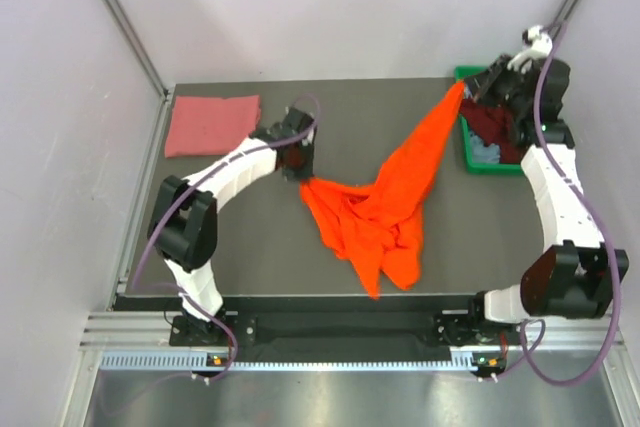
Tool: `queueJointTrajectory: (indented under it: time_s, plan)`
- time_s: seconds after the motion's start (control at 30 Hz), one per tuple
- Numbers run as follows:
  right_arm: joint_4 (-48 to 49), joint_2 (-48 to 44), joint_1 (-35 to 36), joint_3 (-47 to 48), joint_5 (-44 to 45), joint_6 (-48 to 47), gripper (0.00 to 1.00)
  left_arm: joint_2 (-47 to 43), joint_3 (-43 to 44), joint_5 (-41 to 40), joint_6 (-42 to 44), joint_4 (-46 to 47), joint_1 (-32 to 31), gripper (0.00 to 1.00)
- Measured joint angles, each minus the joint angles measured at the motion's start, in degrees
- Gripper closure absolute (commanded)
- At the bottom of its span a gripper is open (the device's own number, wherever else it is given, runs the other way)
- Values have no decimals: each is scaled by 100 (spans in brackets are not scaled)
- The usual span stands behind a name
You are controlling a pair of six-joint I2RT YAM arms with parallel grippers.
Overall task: Fold and stack the t-shirts
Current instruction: Flatten the tshirt out
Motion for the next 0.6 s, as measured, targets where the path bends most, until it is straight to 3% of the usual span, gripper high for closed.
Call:
queueJointTrajectory:
  time_s: [0.13, 0.23, 0.33, 0.47, 0.5, 0.53, 0.6]
  plan:
    - [-466, 264, 157, 1346, 153, -146, 100, -332, 1279, -597, 195, -162, 188, 100]
    - [-656, 11, 186, 1729, 382, -256, 100, -1078, 1257, -841, 216, -214, 90, 100]
    - [-990, -503, 184, 1368, 754, -321, 100, -1867, 479, -938, 160, -131, -319, 100]
    - [-1585, -1176, 142, 225, 1270, -393, 100, -2380, -1259, -837, -90, -52, -975, 100]
    - [-1751, -1290, 109, -125, 1381, -396, 100, -2378, -1676, -756, -160, -63, -1080, 97]
    - [-1878, -1370, 72, -452, 1462, -400, 100, -2339, -2063, -649, -234, -61, -1154, 78]
    - [-2214, -1423, -11, -962, 1600, -400, 100, -2282, -2653, -354, -337, -103, -1207, 63]
